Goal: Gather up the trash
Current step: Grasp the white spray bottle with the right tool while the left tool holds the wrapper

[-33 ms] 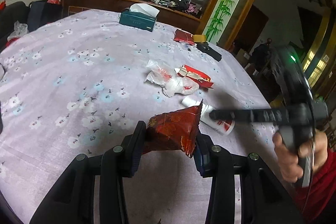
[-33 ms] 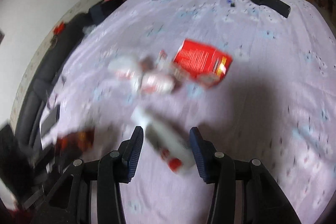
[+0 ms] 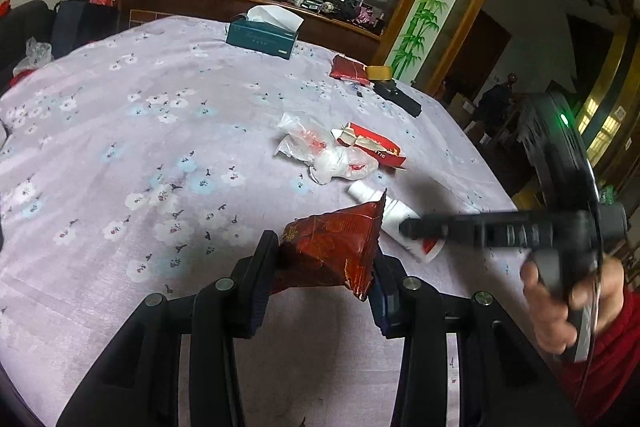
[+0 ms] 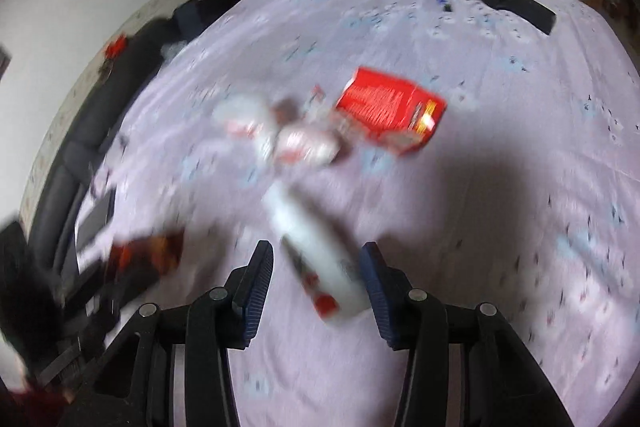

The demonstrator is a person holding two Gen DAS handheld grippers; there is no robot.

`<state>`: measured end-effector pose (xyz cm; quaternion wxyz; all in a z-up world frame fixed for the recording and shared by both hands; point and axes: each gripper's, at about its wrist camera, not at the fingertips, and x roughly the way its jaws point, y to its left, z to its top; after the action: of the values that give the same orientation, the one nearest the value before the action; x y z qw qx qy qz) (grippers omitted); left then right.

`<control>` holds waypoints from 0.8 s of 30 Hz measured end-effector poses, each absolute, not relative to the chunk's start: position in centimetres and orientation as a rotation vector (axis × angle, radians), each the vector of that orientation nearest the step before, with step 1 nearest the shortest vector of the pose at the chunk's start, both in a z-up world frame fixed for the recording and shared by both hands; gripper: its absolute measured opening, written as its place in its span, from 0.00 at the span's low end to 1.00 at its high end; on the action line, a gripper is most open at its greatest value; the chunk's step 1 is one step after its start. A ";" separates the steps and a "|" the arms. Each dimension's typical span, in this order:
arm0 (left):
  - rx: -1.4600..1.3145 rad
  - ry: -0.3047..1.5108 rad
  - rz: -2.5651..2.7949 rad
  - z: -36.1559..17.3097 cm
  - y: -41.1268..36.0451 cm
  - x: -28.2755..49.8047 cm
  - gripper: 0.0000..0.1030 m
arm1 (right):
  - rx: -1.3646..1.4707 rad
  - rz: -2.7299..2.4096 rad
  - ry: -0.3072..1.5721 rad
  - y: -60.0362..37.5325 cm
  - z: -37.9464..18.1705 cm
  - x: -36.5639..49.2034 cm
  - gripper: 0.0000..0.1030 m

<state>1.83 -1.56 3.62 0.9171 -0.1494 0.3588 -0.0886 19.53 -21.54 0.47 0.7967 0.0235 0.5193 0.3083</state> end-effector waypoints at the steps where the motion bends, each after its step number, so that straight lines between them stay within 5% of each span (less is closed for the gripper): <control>1: -0.313 0.741 -0.183 3.6 -1.5 1.9 0.38 | 0.012 0.656 1.113 -21.2 0.3 18.7 0.48; 9: -0.319 0.738 -0.179 3.5 -1.4 1.8 0.38 | -0.061 0.548 1.060 -19.8 -0.4 18.4 0.46; 12: -0.317 0.735 -0.177 3.6 -1.4 1.8 0.38 | -0.092 0.518 1.045 -19.1 -0.4 17.9 0.31; 24: -0.204 0.692 -0.181 5.4 -3.9 -0.7 0.39 | -0.020 0.336 0.902 -23.0 2.5 8.2 0.31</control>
<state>-0.67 -3.85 5.40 0.9317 -0.0994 0.3381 -0.0883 8.22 -22.98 2.52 0.8864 -0.0098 0.4337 0.1618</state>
